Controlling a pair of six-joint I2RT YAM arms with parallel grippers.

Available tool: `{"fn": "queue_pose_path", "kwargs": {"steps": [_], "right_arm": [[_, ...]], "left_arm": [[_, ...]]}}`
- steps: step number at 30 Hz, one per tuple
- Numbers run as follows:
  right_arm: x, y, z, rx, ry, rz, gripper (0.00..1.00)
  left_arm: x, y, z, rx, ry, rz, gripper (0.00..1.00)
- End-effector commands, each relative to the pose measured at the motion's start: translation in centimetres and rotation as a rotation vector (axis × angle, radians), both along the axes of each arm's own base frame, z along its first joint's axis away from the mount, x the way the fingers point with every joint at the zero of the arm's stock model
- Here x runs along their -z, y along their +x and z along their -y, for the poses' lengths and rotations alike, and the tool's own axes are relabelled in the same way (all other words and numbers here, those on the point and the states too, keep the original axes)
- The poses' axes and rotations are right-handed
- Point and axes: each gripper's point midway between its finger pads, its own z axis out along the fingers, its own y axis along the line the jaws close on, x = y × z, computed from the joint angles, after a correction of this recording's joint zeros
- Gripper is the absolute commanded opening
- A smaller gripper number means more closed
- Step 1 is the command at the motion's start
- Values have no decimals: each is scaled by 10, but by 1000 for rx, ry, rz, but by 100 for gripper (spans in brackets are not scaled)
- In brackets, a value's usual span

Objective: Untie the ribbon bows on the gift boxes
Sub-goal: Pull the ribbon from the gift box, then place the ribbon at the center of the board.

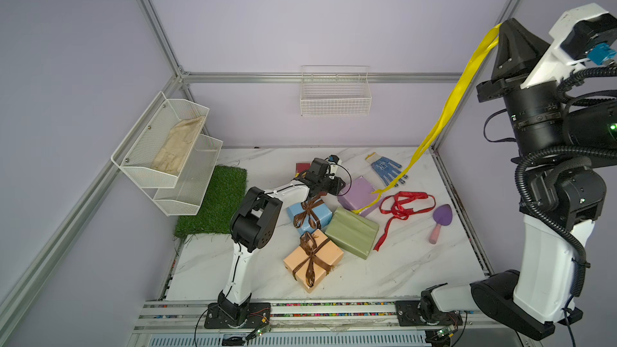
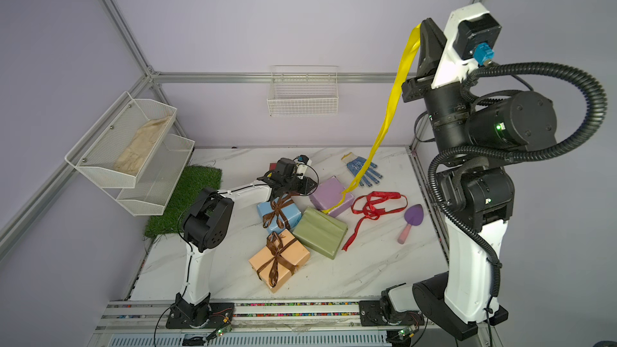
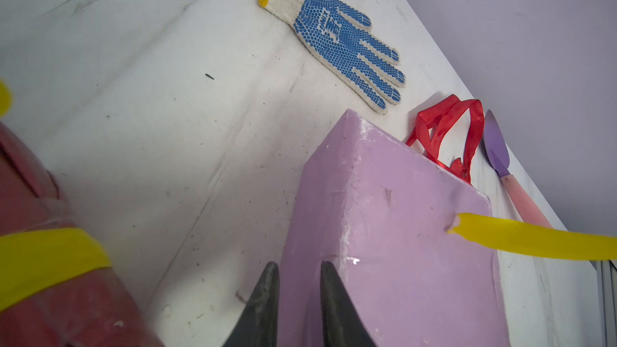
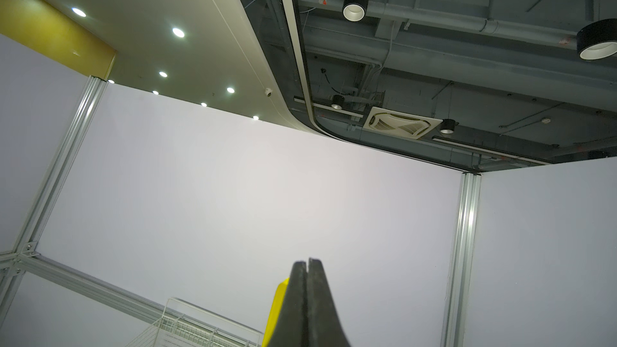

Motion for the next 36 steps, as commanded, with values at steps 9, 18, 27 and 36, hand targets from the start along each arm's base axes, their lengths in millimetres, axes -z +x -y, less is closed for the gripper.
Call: {"fn": "queue_pose_path", "kwargs": {"steps": [9,18,27,36], "right_arm": [[-4,-5,7,47,-7,20,0],[-7,-4,20,136,-4,26,0],[-30,-13,34,224,28,111,0],[-35,-7,38,285,18,141,0]], "left_arm": [[-4,0,-7,-19,-2,5,24],[-13,1,-8,-19,-5,20,24],[-34,6,-3,3,-37,52,25],[-45,10,-8,3,-49,65,26]]}}
